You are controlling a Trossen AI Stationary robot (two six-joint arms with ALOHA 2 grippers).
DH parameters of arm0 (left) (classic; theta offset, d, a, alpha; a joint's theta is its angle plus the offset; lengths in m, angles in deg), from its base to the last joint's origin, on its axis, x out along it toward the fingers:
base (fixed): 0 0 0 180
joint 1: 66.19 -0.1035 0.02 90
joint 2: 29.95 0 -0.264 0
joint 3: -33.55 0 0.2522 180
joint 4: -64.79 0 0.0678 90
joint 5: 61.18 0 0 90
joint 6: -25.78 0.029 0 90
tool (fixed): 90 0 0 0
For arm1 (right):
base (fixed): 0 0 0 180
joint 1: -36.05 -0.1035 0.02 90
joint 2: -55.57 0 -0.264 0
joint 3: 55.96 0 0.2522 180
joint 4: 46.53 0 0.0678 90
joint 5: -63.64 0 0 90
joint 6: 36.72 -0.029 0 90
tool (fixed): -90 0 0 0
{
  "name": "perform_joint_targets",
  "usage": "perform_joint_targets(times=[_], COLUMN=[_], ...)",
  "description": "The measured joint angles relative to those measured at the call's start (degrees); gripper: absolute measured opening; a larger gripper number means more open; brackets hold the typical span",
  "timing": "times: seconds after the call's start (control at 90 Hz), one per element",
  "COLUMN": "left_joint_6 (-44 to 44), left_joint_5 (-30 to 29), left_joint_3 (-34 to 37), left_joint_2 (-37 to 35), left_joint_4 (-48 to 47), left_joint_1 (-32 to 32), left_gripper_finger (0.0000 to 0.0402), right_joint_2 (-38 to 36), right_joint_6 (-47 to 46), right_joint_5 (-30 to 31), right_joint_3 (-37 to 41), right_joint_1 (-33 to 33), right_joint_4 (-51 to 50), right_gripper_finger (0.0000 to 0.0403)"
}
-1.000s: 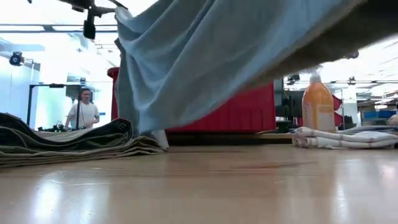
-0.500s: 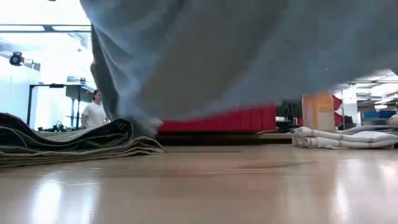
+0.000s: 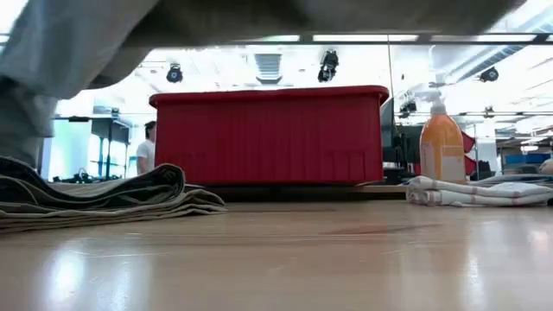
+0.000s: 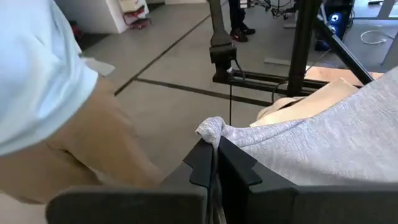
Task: Fold laundry
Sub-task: Fold the gray shirt
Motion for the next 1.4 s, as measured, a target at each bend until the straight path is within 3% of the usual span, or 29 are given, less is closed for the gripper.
perform_joint_targets(times=[0.233,0.456,0.567,0.678,0.844,1.056,1.233,1.4], left_joint_6=[1.3,7.3,10.5,12.5,12.8,10.3,7.7,9.0], left_joint_5=[-1.3,-5.2,-5.3,-5.3,-5.3,-4.0,-3.7,-3.7], left_joint_3=[2.0,11.1,17.8,25.5,36.2,47.2,48.9,43.0], left_joint_2=[0.6,3.6,6.2,8.4,13.3,25.7,37.7,47.6], left_joint_4=[-14.7,-11.1,-6.7,1.1,18.6,43.6,63.6,66.7], left_joint_1=[-0.1,-0.1,-0.1,-0.1,-0.2,-0.5,-0.5,-0.6], left_gripper_finger=[0.0,0.0,0.0,0.0,0.0,0.0,0.0,0.0], right_joint_2=[3.1,4.2,4.2,4.2,3.5,0.9,-2.7,-7.2], right_joint_6=[1.9,2.4,0.6,-4.1,-11.9,-24.3,-33.7,-37.7], right_joint_5=[-0.7,8.5,10.3,13.2,25.0,31.0,34.9,42.1], right_joint_3=[0.4,2.6,6.3,11.9,19.6,28.0,35.0,40.4], right_joint_1=[-1.5,-4.9,-6.0,-6.5,-8.7,-10.4,-12.9,-17.8], right_joint_4=[3.5,6.1,6.0,8.6,14.1,15.7,15.7,15.8], right_gripper_finger=[0.0,0.0,0.0,0.0,0.0,0.0,0.0,0.0])
